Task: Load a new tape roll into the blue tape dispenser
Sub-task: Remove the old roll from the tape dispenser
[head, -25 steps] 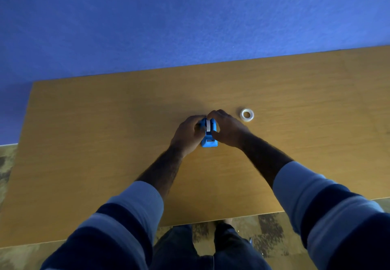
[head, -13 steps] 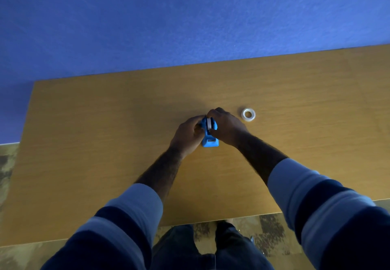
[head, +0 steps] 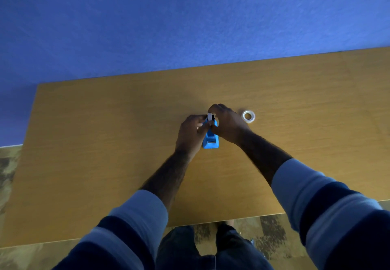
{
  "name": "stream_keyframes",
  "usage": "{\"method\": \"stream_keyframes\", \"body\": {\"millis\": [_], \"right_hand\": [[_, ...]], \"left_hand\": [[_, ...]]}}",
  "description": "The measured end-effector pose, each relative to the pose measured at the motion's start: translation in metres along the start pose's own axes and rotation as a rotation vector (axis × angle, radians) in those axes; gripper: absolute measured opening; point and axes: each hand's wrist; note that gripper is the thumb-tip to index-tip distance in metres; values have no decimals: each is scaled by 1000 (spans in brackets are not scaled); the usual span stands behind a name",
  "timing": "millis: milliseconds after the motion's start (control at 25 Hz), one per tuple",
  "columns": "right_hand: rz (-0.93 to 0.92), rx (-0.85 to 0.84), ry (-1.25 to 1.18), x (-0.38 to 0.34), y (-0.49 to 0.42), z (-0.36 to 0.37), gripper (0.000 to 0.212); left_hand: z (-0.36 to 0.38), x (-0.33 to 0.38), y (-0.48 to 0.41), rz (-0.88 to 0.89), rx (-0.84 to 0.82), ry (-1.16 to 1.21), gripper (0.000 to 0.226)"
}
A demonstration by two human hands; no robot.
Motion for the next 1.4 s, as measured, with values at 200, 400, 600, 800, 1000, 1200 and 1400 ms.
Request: {"method": "stream_keyframes", "body": {"millis": [200,400,600,800,1000,1200,1400], "right_hand": [[-35,90,-10,-11,-3,-7,36],[-109,176,-24,-19,-3,-16,20],[-18,297,-37,-26,-9,-20,17],[-9,271,55,-29,-16,-17,12],[27,276,27,-25,-26,-19,12],[170,331,-77,-13,-30,-22,11],[194,243,-71,0,-24,-22,12]], "left_hand": [[0,18,-3,-67,15,169,33],[-3,31,-9,-176,56,398,21],[-4,43,-14,-240,25,510,28],[-9,44,-25,-255,30,469,24],[-13,41,-43,-253,-11,458,21],[-10,45,-90,-311,103,388,24],[8,42,-136,-377,77,261,25]]}}
Point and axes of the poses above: each hand's wrist, its own y-axis away from the middle knuckle, its own z-axis out of the palm, x = y × z, and after that the axes turned 10 degrees about -z, right-handed
